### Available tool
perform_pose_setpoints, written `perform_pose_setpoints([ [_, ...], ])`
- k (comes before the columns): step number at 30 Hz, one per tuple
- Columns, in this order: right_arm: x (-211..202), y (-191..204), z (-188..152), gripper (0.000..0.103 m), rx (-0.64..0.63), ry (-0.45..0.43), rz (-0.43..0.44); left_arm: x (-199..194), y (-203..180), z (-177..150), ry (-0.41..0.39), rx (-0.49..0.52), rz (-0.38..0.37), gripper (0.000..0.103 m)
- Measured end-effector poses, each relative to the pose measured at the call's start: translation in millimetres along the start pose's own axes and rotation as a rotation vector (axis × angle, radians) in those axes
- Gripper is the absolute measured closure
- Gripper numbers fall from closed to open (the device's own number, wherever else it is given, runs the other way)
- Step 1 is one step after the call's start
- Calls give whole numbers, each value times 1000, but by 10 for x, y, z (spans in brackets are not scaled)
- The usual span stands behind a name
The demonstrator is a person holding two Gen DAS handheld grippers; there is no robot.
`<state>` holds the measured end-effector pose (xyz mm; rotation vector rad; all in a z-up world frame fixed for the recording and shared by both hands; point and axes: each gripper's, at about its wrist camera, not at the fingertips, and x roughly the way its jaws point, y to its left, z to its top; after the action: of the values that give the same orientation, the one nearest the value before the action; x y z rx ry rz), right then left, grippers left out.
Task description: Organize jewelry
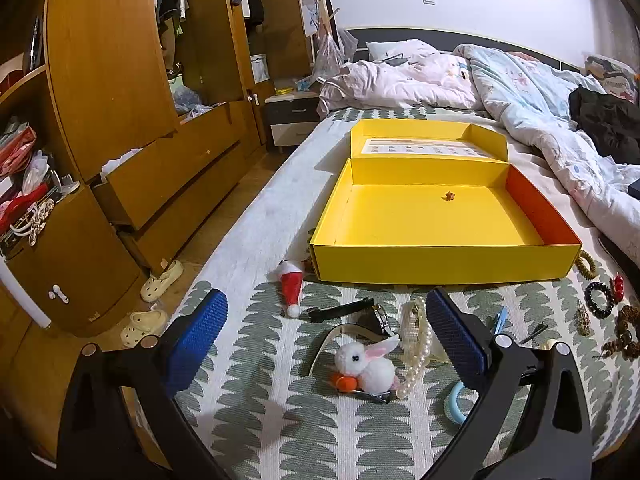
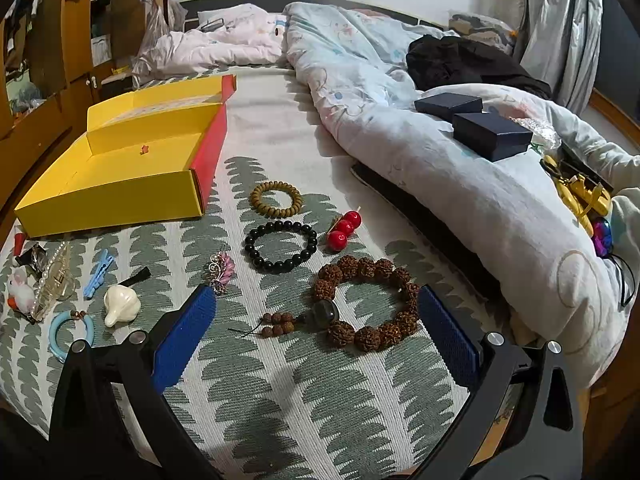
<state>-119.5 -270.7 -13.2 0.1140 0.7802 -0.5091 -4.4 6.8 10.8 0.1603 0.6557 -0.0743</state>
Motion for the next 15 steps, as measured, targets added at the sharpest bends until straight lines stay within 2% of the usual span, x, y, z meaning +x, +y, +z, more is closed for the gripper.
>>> perform_pose_setpoints([
  [10, -26, -45, 22, 3, 7, -21, 20, 23, -8, 13, 4, 15, -6, 5],
  [15, -72, -113, 61, 3, 9, -46, 70, 90, -18, -15, 17, 39, 17, 5],
])
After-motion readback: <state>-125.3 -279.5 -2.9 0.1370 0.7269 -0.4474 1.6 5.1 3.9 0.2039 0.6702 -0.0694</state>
